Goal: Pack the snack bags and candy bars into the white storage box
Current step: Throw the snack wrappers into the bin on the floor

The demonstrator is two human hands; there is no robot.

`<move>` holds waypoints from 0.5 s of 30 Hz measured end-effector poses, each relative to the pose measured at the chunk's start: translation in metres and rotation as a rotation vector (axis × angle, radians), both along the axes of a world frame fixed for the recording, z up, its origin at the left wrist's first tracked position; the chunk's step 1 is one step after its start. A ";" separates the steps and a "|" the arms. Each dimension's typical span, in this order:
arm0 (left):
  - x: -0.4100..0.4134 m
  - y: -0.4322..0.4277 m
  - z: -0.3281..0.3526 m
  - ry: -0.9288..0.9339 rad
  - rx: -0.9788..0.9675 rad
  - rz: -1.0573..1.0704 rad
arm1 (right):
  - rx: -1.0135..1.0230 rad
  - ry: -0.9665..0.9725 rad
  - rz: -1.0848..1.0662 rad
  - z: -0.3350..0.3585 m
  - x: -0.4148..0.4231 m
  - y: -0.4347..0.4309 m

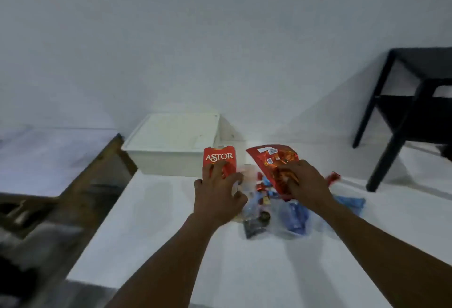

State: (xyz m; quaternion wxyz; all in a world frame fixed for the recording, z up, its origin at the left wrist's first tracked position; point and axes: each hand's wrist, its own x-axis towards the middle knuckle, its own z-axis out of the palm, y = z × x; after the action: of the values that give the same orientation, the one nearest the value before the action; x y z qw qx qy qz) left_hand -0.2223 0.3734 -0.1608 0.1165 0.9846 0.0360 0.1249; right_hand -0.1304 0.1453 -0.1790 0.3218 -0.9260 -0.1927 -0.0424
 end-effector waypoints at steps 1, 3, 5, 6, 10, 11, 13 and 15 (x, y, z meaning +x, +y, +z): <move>-0.024 0.036 0.001 0.005 -0.018 0.074 | 0.004 0.003 0.061 0.003 -0.011 0.041; -0.079 0.105 -0.001 0.031 -0.064 0.241 | 0.046 0.054 0.186 0.007 -0.042 0.128; -0.140 0.170 -0.009 0.058 -0.133 0.404 | 0.076 0.106 0.329 0.007 -0.082 0.213; -0.172 0.198 -0.014 0.070 -0.170 0.488 | 0.074 0.131 0.398 0.005 -0.105 0.255; -0.305 0.285 -0.053 0.099 -0.339 0.846 | 0.028 0.333 0.714 -0.011 -0.214 0.394; -0.335 0.298 -0.065 0.106 -0.388 0.923 | 0.018 0.406 0.779 -0.019 -0.243 0.420; -0.387 0.311 -0.086 0.129 -0.541 1.072 | 0.004 0.583 0.866 -0.043 -0.296 0.457; -0.425 0.316 -0.108 0.132 -0.700 1.196 | -0.043 0.747 0.934 -0.081 -0.338 0.482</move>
State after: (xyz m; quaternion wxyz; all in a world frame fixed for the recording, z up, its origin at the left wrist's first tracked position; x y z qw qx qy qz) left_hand -0.6474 0.6897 -0.2688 0.3361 0.7056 0.6175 0.0887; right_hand -0.4685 0.6272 -0.2598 0.3336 -0.7019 -0.4539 0.4359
